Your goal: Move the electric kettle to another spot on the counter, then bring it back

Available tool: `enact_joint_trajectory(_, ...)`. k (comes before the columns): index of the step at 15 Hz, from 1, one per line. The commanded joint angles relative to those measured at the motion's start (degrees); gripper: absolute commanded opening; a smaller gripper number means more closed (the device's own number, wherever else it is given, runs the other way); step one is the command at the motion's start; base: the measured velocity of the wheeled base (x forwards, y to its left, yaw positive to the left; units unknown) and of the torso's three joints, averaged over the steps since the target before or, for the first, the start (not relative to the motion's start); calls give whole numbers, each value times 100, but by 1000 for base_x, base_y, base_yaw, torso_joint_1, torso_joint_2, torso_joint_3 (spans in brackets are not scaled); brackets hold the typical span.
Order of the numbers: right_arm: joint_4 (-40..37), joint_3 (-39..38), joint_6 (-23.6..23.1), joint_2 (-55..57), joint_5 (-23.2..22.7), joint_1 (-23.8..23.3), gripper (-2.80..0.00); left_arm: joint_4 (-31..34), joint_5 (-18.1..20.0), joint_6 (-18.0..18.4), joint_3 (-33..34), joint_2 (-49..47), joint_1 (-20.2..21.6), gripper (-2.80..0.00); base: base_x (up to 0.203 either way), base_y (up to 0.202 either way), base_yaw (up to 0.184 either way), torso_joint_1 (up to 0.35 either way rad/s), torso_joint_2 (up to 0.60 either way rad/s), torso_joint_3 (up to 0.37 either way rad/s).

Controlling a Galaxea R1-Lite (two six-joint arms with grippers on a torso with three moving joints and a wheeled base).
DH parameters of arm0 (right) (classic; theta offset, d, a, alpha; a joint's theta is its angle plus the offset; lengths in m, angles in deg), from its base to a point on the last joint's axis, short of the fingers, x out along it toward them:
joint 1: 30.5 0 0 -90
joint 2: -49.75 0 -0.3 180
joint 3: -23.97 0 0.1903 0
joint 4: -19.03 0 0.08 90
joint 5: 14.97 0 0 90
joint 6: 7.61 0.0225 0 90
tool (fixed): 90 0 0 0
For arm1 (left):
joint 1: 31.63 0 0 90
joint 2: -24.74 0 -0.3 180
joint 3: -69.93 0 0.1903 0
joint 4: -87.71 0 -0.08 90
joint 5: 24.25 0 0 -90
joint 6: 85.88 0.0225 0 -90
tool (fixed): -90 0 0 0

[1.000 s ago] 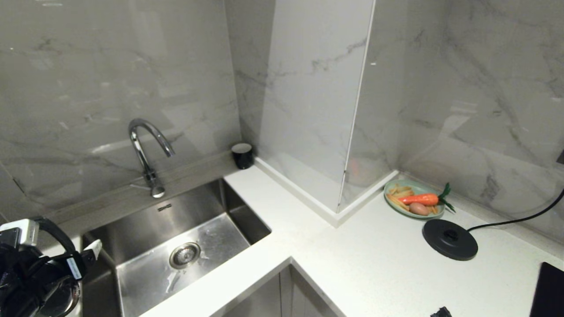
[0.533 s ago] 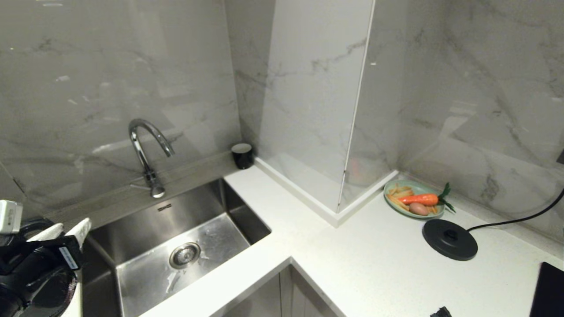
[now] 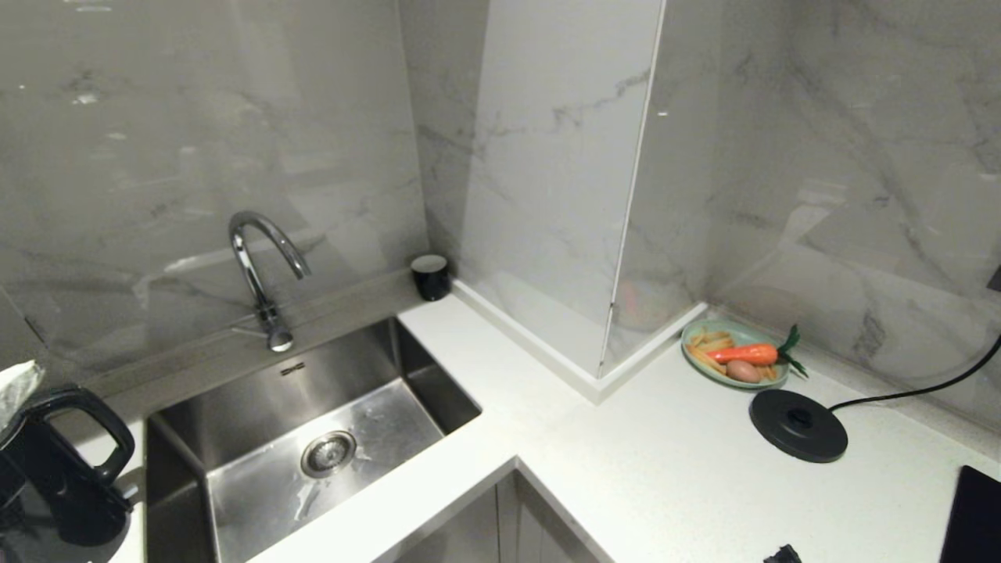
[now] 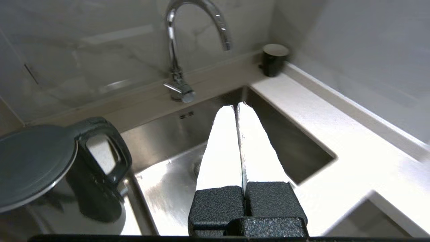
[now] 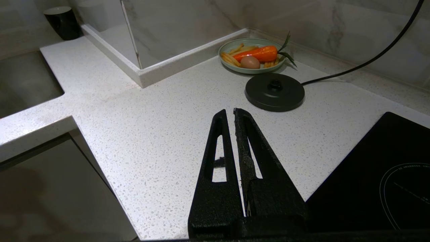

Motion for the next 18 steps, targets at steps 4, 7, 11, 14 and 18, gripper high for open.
enact_joint_trajectory(4, -2, 0, 1, 8, -1, 0, -280, 2930, 469, -5, -909, 2219, -756, -280, 0, 0, 0, 0, 0, 0)
enact_joint_trajectory(7, -2, 0, 1, 4, -1, 0, -280, 3483, 490, 11, -1038, 2907, -716, -280, 0, 0, 0, 0, 0, 0)
enact_joint_trajectory(11, -2, 0, 1, 8, -1, 0, -280, 4025, 508, 74, -660, 3939, -678, -280, 0, 0, 0, 0, 0, 0)
enact_joint_trajectory(14, -2, 0, -8, 3, -1, 0, -280, 4324, 245, 311, 110, 4448, -718, -280, 0, 0, 0, 0, 0, 0)
enact_joint_trajectory(18, -2, 0, -8, 0, -6, 0, -280, 3453, -280, 400, 1342, 4465, -724, -280, 0, 0, 0, 0, 0, 0)
